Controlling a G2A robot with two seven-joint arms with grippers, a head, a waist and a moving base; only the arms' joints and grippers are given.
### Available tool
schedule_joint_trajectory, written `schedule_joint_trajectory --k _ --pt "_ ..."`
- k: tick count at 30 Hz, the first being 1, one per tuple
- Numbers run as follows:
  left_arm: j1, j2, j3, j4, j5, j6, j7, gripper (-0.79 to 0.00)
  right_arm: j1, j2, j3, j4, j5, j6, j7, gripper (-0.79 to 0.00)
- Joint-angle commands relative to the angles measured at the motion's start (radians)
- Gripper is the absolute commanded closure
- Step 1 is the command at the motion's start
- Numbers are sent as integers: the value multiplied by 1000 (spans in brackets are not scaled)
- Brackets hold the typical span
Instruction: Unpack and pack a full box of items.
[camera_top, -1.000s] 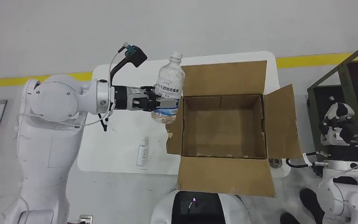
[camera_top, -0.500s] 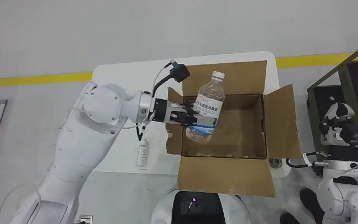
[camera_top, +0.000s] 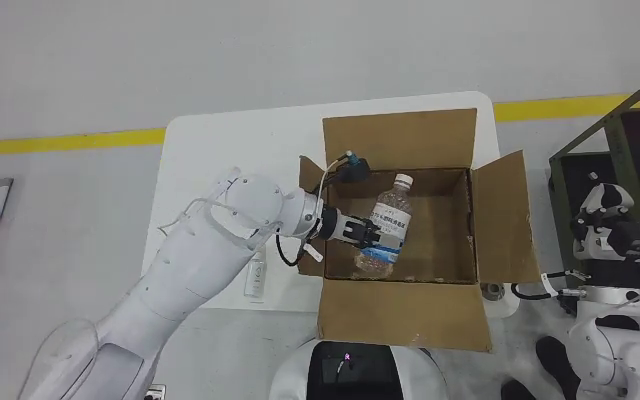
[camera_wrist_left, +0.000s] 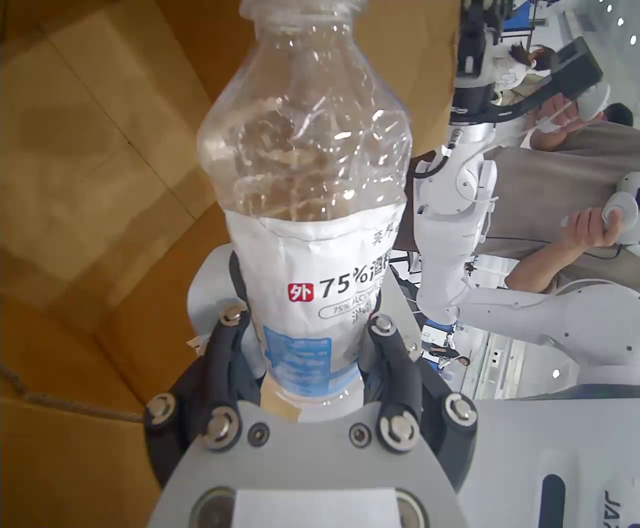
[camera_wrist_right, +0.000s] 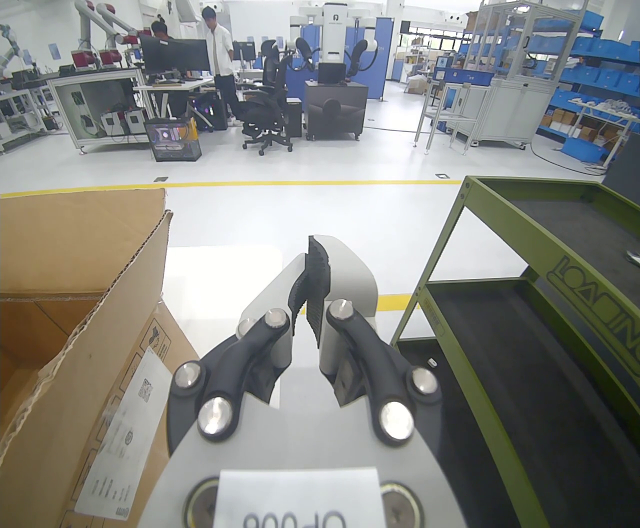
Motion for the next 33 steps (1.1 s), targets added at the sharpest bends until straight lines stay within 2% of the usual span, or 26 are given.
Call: schedule_joint_trajectory --k 1,15,21,31,33 --pt "-7 -3 8 14 -1 11 -10 0 0 0 0 0 0 0 0 0" --pt "-8 -3 8 16 -3 13 -11 0 0 0 0 0 0 0 0 0" --pt "22 -6 15 -9 15 41 53 0 0 0 0 0 0 0 0 0" --pt "-8 -26 54 -11 89 296 141 0 0 0 0 0 0 0 0 0" --pt "-23 -29 74 -11 118 364 124 0 0 0 0 0 0 0 0 0"
